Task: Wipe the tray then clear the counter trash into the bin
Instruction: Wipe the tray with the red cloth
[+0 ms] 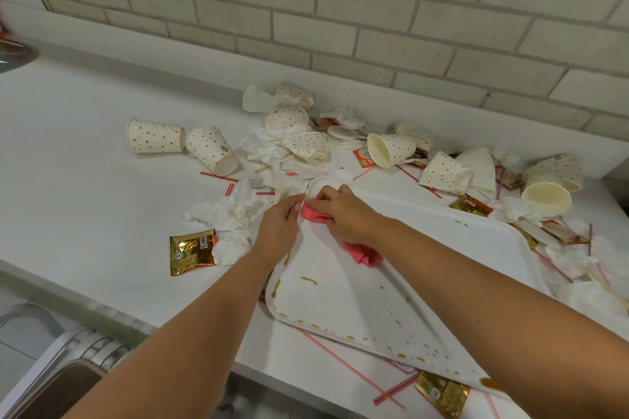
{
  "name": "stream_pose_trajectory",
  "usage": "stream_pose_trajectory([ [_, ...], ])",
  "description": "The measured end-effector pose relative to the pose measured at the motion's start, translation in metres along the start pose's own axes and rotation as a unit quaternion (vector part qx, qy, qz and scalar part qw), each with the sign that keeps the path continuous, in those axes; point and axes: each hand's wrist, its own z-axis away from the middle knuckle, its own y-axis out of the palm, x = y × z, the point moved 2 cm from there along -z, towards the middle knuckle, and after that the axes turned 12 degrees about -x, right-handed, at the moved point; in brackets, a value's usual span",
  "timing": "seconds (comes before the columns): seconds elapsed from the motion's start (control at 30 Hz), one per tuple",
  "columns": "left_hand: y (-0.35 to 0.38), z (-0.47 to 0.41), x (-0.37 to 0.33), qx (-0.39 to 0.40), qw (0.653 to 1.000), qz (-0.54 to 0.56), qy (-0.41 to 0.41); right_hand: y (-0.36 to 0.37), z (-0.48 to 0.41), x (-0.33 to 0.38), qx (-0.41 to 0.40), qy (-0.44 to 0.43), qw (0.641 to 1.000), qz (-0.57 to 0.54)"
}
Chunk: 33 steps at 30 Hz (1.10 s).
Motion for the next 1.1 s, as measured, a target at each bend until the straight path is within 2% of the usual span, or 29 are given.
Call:
stream_pose_trajectory([
  [0.1,0.000,0.000,0.000,0.001,1.000,0.007,-0.006,0.002,0.011,0.006,0.006,-0.060,0.998,-0.010],
  [0.23,0.001,-0.002,0.002,-0.005,1.000,-0.005,0.006,-0.006,0.022,0.003,0.063,-0.117,0.990,-0.056],
  [0.3,0.001,-0.003,0.003,0.000,1.000,-0.004,0.006,-0.011,0.021,-0.009,0.053,-0.075,0.992,-0.089],
  [0.4,0.001,-0.001,0.002,0.000,1.000,0.000,0.007,-0.011,0.014,-0.024,-0.039,0.023,0.994,-0.097],
  [0.47,0.001,-0.001,0.001,-0.003,1.000,0.001,0.011,-0.006,0.010,-0.014,-0.055,0.047,0.993,-0.088],
  [0.63,0.002,-0.002,0.004,0.000,1.000,0.019,-0.012,0.000,0.014,0.015,-0.021,-0.043,0.998,-0.038],
  [0.83,0.000,-0.002,0.003,-0.003,1.000,-0.004,0.002,-0.007,0.040,0.018,0.060,-0.142,0.984,-0.090],
  [0.9,0.000,-0.003,0.004,-0.003,1.000,-0.009,0.001,-0.010,0.040,0.006,0.075,-0.111,0.985,-0.112],
  [1.03,0.001,-0.003,0.003,-0.012,1.000,-0.018,0.001,-0.011,0.029,-0.005,-0.008,0.004,0.994,-0.109],
  [1.1,0.001,-0.002,0.002,-0.019,1.000,-0.015,0.000,-0.003,0.026,0.010,-0.014,-0.004,0.995,-0.103],
])
